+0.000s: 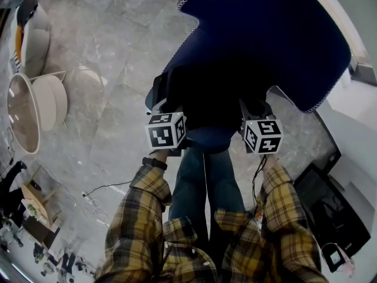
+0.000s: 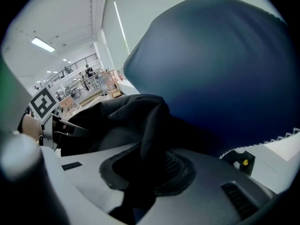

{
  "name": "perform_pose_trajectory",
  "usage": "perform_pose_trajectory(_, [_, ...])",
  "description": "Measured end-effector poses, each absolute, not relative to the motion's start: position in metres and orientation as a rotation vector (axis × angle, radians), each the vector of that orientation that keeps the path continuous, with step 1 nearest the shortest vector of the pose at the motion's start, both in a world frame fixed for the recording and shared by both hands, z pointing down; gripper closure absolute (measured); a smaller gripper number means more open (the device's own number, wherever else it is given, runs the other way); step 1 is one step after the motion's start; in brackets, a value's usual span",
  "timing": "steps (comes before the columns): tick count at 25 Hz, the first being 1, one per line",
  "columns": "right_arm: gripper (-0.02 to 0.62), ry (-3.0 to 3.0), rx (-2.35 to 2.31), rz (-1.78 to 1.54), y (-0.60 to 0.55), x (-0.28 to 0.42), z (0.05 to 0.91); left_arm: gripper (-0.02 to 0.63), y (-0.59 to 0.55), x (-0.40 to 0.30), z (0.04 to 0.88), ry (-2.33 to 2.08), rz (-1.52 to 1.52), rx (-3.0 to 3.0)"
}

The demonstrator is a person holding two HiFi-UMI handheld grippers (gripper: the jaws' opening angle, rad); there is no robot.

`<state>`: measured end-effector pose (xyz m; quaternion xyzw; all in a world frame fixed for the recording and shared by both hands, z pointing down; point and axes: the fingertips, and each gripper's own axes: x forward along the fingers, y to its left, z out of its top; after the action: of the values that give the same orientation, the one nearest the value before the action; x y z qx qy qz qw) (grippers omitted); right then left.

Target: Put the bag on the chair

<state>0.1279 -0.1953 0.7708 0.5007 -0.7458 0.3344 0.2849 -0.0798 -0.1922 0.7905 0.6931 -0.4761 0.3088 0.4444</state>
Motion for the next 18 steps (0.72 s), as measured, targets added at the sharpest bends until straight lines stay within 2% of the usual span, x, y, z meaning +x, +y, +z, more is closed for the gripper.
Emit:
perform_pose_trajectory(11, [0.494, -2.011, 1.325, 0.925, -0.194, 0.128, 0.768, 0.500, -0.194, -0.081, 0.789, -1.216, 0.808, 1.715])
perform_pose_trajectory(14, [0.474, -2.026, 1.317, 0.922, -0.194, 0.127, 0.765, 0.467, -0.194, -0.083, 0.788, -1.224, 0.803, 1.714])
perform_pose_trajectory(18, [0.452, -2.042, 1.335, 0.913, -0.194, 0.129, 0.760, 0.365, -0.195, -0.085, 0.787, -1.229, 0.783, 1.712])
